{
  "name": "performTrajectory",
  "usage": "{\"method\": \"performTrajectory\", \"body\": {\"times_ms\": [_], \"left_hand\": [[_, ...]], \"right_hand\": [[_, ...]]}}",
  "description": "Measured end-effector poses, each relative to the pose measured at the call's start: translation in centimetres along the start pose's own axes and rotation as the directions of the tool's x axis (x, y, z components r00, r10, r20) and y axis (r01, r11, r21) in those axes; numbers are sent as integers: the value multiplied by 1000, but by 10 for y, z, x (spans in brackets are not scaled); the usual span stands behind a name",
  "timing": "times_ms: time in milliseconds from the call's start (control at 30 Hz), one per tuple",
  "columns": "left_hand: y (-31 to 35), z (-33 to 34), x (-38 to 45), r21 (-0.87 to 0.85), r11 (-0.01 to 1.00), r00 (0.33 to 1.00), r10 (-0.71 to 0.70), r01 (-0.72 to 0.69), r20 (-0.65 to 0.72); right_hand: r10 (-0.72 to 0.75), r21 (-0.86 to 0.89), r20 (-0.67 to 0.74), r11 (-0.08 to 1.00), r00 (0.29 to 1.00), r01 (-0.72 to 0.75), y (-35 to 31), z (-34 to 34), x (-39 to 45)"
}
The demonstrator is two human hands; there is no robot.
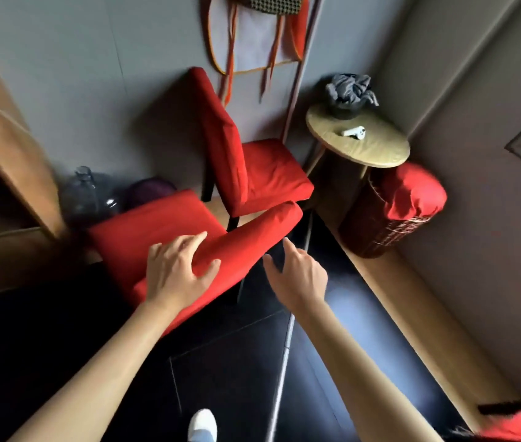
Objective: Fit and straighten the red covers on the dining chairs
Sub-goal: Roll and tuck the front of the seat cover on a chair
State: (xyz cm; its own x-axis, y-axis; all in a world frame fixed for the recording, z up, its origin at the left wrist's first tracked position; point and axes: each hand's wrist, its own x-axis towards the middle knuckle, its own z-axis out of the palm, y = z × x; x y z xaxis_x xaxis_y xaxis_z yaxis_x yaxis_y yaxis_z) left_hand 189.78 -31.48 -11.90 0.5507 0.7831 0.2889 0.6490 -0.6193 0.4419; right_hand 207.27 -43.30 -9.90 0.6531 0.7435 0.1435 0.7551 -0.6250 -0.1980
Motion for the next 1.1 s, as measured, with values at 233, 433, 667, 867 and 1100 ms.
{"method": "performTrajectory", "body": {"times_ms": [233,433,667,867,1100], "left_hand": [[7,29,14,32,990,990,-138,138,-17],[26,60,31,9,969,969,-246,246,-37],[43,82,53,44,923,921,-378,383,-94],[59,95,50,91,832,830,-526,548,-186],[57,101,25,184,695,718,-661,695,-217]], "right_hand": [[-184,6,95,983,978,184,5,25,61],[-260,63,86,965,962,255,32,34,120],[-440,98,195,898,877,429,46,50,169],[-646,179,211,763,734,621,50,61,194],[-769,217,348,623,537,752,50,83,205]]}}
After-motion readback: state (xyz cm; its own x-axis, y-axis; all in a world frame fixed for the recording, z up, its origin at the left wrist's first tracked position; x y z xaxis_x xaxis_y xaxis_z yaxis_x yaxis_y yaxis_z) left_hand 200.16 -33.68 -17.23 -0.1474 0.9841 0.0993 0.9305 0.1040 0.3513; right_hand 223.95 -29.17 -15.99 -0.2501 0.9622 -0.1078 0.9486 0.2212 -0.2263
